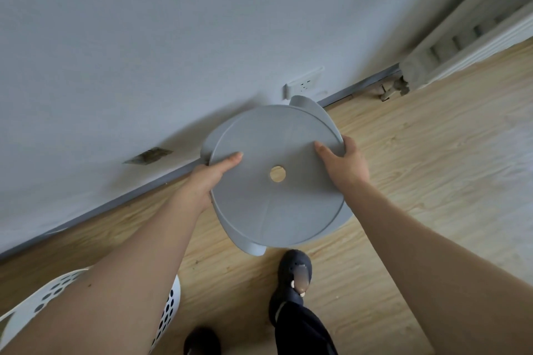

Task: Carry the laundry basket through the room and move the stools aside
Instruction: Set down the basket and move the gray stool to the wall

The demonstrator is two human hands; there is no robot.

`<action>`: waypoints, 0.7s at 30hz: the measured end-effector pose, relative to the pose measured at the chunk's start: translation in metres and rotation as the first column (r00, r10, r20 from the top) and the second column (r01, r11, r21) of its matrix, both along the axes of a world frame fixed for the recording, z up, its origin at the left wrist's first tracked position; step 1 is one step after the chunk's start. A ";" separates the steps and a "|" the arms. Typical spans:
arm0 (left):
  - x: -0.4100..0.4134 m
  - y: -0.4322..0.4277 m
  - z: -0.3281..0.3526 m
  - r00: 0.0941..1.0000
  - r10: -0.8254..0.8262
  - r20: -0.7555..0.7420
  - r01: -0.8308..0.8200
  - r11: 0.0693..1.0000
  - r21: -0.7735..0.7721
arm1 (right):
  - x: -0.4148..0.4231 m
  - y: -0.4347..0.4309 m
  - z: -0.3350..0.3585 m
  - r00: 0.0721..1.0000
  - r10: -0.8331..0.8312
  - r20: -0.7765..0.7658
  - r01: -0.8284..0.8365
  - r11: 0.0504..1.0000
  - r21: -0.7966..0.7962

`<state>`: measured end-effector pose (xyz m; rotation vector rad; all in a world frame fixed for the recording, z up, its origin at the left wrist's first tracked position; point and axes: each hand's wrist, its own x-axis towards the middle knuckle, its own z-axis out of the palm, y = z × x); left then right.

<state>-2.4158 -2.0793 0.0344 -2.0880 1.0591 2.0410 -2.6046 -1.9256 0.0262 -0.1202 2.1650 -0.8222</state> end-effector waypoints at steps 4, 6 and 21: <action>0.005 0.000 0.004 0.996 -0.067 0.064 0.071 0.995 -0.068 | 0.007 -0.001 0.013 0.994 0.029 -0.105 -0.025 0.999 0.040; 0.010 0.000 0.005 0.994 -0.067 0.089 0.078 0.989 -0.128 | 0.014 -0.003 0.022 0.981 0.038 -0.190 -0.030 0.998 0.046; 0.142 -0.005 0.093 0.921 -0.361 0.148 0.387 0.791 -0.474 | 0.193 -0.013 0.132 0.890 0.027 -0.455 -0.060 0.996 -0.059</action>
